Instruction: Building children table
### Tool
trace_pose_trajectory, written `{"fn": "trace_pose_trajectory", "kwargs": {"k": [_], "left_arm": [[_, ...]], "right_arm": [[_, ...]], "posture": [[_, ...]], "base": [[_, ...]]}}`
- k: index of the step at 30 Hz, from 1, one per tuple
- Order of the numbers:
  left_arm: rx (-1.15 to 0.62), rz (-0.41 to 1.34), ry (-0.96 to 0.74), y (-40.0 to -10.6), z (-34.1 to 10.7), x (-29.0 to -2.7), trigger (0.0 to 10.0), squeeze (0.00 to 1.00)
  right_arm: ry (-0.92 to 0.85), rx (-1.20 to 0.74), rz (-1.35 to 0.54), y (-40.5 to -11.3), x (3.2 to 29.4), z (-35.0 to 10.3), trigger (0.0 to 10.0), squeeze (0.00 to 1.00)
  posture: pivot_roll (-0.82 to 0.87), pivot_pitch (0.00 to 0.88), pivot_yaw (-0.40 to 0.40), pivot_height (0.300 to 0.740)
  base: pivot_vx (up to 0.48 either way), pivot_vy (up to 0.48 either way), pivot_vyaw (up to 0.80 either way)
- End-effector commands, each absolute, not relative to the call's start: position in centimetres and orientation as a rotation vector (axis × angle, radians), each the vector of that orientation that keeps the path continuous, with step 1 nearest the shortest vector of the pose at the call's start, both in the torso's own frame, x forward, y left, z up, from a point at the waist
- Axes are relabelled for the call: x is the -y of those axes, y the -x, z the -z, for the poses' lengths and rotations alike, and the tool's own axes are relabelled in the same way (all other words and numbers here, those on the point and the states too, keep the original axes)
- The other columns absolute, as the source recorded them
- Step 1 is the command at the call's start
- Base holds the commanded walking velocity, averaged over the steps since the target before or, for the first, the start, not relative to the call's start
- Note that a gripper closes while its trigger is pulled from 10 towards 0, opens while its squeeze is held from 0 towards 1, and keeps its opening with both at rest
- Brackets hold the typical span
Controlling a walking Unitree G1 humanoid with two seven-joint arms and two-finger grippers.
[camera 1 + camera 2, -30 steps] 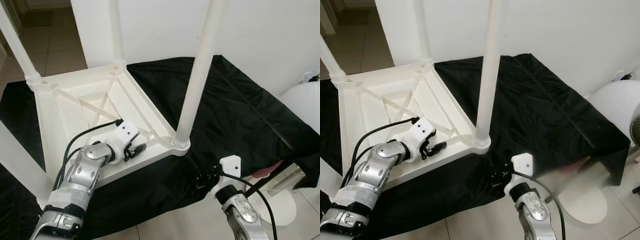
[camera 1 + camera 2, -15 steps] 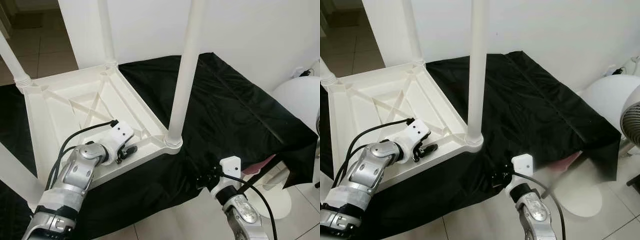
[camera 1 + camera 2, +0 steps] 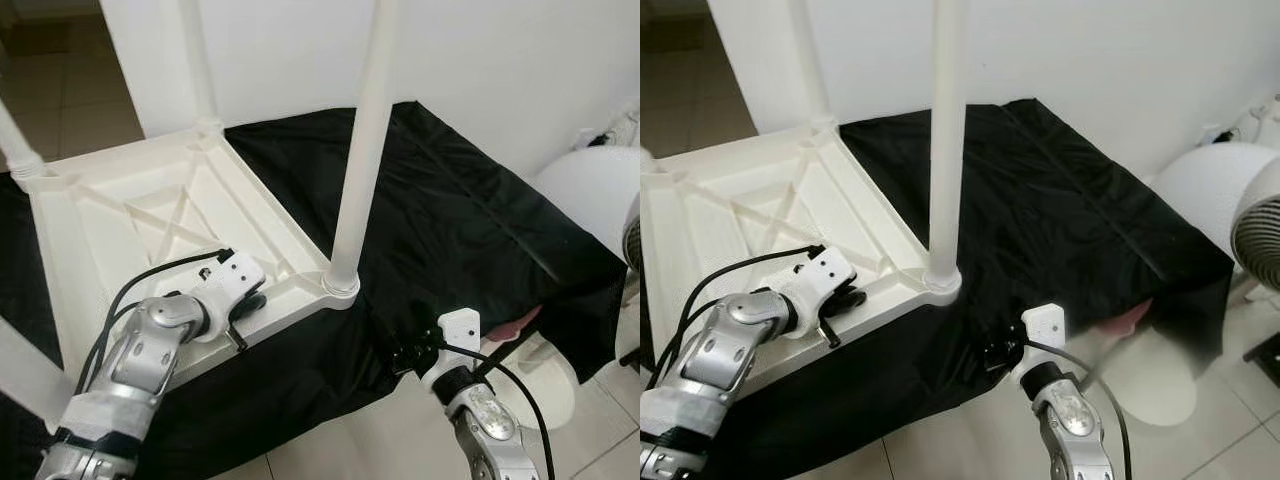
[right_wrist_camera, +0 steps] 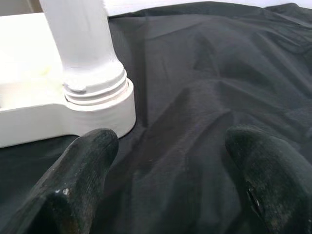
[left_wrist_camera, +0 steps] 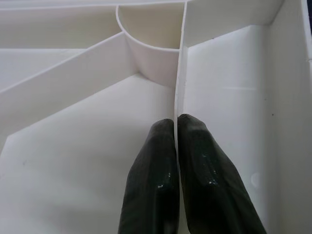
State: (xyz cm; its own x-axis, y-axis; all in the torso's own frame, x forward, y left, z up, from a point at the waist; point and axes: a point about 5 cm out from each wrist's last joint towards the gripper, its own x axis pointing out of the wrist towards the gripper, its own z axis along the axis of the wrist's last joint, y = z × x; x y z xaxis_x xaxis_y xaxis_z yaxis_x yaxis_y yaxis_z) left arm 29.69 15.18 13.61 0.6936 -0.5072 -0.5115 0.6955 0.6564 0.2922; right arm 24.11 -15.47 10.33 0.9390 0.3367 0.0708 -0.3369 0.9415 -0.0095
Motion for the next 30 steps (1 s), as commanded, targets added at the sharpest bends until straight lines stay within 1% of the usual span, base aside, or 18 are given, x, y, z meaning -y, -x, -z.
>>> {"fn": "trace_pose_trajectory", "kwargs": {"k": [1, 8, 10, 13, 16, 18, 20, 23, 24, 25, 26, 27, 29, 30], "left_arm": [[-0.57, 0.511, -0.511, -29.0, -11.9, -18.8, 0.0, 0.0], [-0.592, 0.486, -0.495, -27.9, -12.2, -19.5, 0.0, 0.0], [-0.62, 0.443, -0.476, -27.1, -12.5, -20.4, 0.0, 0.0], [-0.628, 0.42, -0.472, -26.7, -12.7, -20.9, 0.0, 0.0], [-0.623, 0.412, -0.466, -26.4, -12.9, -20.9, 0.0, 0.0], [-0.605, 0.414, -0.446, -26.4, -12.8, -20.1, 0.0, 0.0], [-0.605, 0.414, -0.446, -26.4, -12.8, -20.1, 0.0, 0.0], [-0.542, 0.432, -0.423, -26.9, -13.0, -18.5, 0.0, 0.0], [-0.529, 0.432, -0.427, -27.0, -13.1, -18.3, 0.9, 0.0], [-0.493, 0.456, -0.423, -27.1, -13.3, -17.6, 0.9, 0.0], [-0.493, 0.456, -0.423, -27.1, -13.3, -17.6, 0.9, 0.0], [-0.434, 0.493, -0.386, -27.3, -13.7, -16.4, 10.0, 0.0], [-0.423, 0.502, -0.372, -27.3, -13.8, -16.1, 10.0, 0.0], [-0.388, 0.546, -0.369, -27.2, -14.0, -15.3, 10.0, 0.0]], "right_arm": [[-0.002, 0.062, -0.337, -24.0, 15.6, -10.0, 10.0, 0.0], [0.0, 0.059, -0.334, -24.0, 15.7, -9.9, 10.0, 0.0], [0.006, 0.056, -0.335, -24.0, 15.8, -9.8, 10.0, 0.0], [0.01, 0.054, -0.337, -24.0, 15.9, -9.7, 10.0, 0.0], [0.011, 0.054, -0.338, -24.0, 15.9, -9.7, 10.0, 0.0], [0.013, 0.052, -0.343, -24.1, 15.9, -9.7, 10.0, 0.0], [0.013, 0.052, -0.343, -24.1, 15.9, -9.7, 10.0, 0.0], [0.014, 0.051, -0.35, -24.2, 15.8, -9.6, 10.0, 0.0], [0.014, 0.052, -0.351, -24.2, 15.7, -9.6, 10.0, 0.0], [0.016, 0.053, -0.352, -24.2, 15.7, -9.6, 10.0, 0.0], [0.016, 0.053, -0.352, -24.2, 15.7, -9.6, 10.0, 0.0], [0.019, 0.052, -0.352, -24.2, 15.8, -9.6, 10.0, 0.0], [0.021, 0.052, -0.352, -24.2, 15.8, -9.6, 10.0, 0.0], [0.022, 0.053, -0.351, -24.2, 15.8, -9.6, 10.0, 0.0]], "posture": [[-0.06, 0.069, -0.007, 0.74], [-0.06, 0.073, -0.01, 0.74], [-0.06, 0.073, -0.01, 0.74], [-0.06, 0.077, -0.012, 0.74], [-0.05, 0.077, -0.015, 0.74], [-0.05, 0.079, -0.02, 0.74], [-0.05, 0.079, -0.02, 0.74], [-0.05, 0.081, -0.021, 0.74], [-0.05, 0.081, -0.021, 0.74], [-0.05, 0.082, -0.021, 0.74], [-0.05, 0.082, -0.021, 0.74], [-0.05, 0.082, -0.021, 0.74], [-0.05, 0.082, -0.021, 0.74], [-0.05, 0.082, -0.02, 0.74]], "base": [[0.0, 0.0, 0.0], [0.0, 0.0, 0.0], [0.0, 0.0, 0.0], [0.0, 0.0, 0.0], [0.0, 0.0, 0.0], [0.0, 0.0, 0.0], [0.0, 0.0, 0.0], [0.0, 0.0, 0.0], [0.0, 0.0, 0.0], [0.0, 0.0, 0.0], [0.0, 0.0, 0.0], [0.0, 0.0, 0.0], [0.0, 0.0, 0.0], [0.0, 0.0, 0.0]]}}
